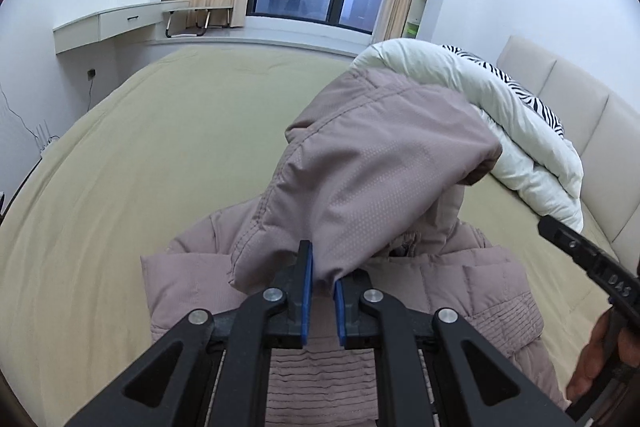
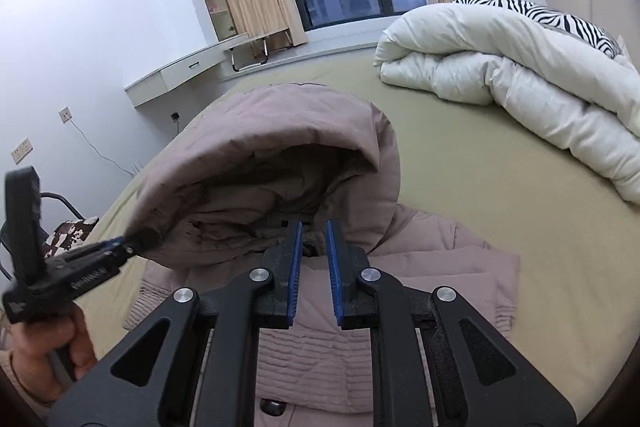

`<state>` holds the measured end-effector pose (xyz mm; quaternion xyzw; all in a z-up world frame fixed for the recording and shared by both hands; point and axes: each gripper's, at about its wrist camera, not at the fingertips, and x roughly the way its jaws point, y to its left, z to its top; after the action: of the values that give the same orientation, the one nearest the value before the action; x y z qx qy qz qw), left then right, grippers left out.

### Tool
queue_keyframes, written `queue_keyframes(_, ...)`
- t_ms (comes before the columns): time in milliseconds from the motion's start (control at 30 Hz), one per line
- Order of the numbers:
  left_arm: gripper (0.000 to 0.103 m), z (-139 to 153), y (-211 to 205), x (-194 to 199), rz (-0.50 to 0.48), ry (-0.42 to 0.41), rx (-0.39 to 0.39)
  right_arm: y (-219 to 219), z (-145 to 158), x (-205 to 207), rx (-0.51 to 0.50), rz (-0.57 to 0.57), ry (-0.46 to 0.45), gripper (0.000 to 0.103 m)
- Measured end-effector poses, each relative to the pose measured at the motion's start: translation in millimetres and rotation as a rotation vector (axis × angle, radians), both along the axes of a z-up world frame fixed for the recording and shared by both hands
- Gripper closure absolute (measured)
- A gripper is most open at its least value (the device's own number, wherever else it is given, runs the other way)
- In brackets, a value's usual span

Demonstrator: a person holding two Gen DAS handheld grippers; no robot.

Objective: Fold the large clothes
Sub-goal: 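Grasp the coat hood with the left gripper and lift it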

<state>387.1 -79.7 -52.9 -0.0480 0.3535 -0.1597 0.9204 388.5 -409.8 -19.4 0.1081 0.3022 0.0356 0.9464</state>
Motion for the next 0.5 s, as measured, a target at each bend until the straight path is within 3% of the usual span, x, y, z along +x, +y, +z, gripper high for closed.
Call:
queue_keyframes(67, 0.093, 7, -1, 0, 0.003, -0.020, 0.001, -3, -2, 4, -0.028, -0.032, -0.029, 0.045)
queue_keyframes(100, 0.093, 10, 0, 3, 0.003, -0.028, -0.001, -2, -5, 7, -0.027, -0.047, -0.040, 0.003)
queue_keyframes(167, 0.095, 12, 1, 5, 0.008, -0.044, -0.003, -11, -14, 24, 0.024, -0.046, -0.087, 0.000)
queue_keyframes(267, 0.096, 11, 2, 7, 0.008, -0.073, 0.016, -15, -25, 71, 0.009, -0.048, -0.015, 0.000)
queue_keyframes(400, 0.097, -4, 1, 15, 0.007, -0.064, 0.049, 2, -43, 145, -0.193, -0.070, 0.137, 0.000)
queue_keyframes(500, 0.098, -11, 4, 25, 0.021, -0.064, 0.051, 6, -50, 197, -0.247, -0.062, 0.201, 0.002)
